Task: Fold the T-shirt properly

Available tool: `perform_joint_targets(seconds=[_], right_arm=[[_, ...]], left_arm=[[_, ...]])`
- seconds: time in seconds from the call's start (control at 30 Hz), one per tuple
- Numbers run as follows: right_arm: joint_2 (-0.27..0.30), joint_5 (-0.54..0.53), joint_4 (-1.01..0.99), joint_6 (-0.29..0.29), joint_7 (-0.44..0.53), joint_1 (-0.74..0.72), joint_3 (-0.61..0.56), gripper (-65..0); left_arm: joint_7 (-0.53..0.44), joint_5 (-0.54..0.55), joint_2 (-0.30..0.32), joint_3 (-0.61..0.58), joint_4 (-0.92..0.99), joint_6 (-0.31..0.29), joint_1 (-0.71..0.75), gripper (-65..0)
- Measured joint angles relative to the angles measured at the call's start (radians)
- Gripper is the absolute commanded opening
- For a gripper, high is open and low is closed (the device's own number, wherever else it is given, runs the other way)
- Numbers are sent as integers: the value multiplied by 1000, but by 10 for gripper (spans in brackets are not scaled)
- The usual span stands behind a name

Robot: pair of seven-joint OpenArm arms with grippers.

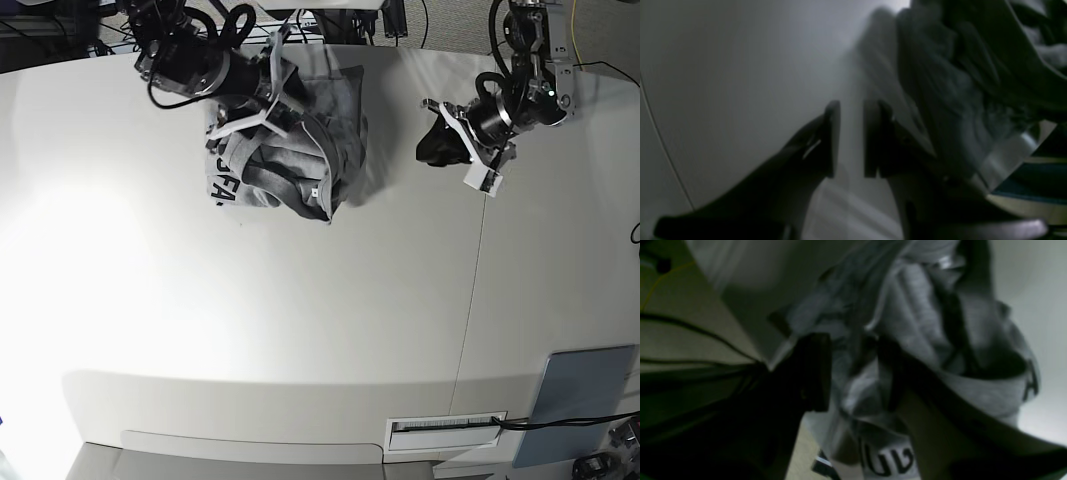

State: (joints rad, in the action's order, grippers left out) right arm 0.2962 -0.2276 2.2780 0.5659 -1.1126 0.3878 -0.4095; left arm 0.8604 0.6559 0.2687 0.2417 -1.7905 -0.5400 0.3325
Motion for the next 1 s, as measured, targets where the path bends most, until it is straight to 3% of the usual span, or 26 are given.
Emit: perform_joint_targets(seconds=[0.2,0.3,0.53,0.77,1.0], right_arm=[[17,113,0,-73,3,2,-32,-420],[16,125,0,-72,10,2,-32,-425],[16,135,0,-94,10,2,-32,-650],[8,148,0,-94,44,-4,-98,-650],[-70,149,0,-94,59,-49,-196,-650]], left_arm=[[0,0,0,0,0,0,5,-514],[0,0,0,0,0,0,5,-514],[0,0,0,0,0,0,5,-514],[0,0,0,0,0,0,5,-514],[0,-13,0,0,0,0,5,-514]])
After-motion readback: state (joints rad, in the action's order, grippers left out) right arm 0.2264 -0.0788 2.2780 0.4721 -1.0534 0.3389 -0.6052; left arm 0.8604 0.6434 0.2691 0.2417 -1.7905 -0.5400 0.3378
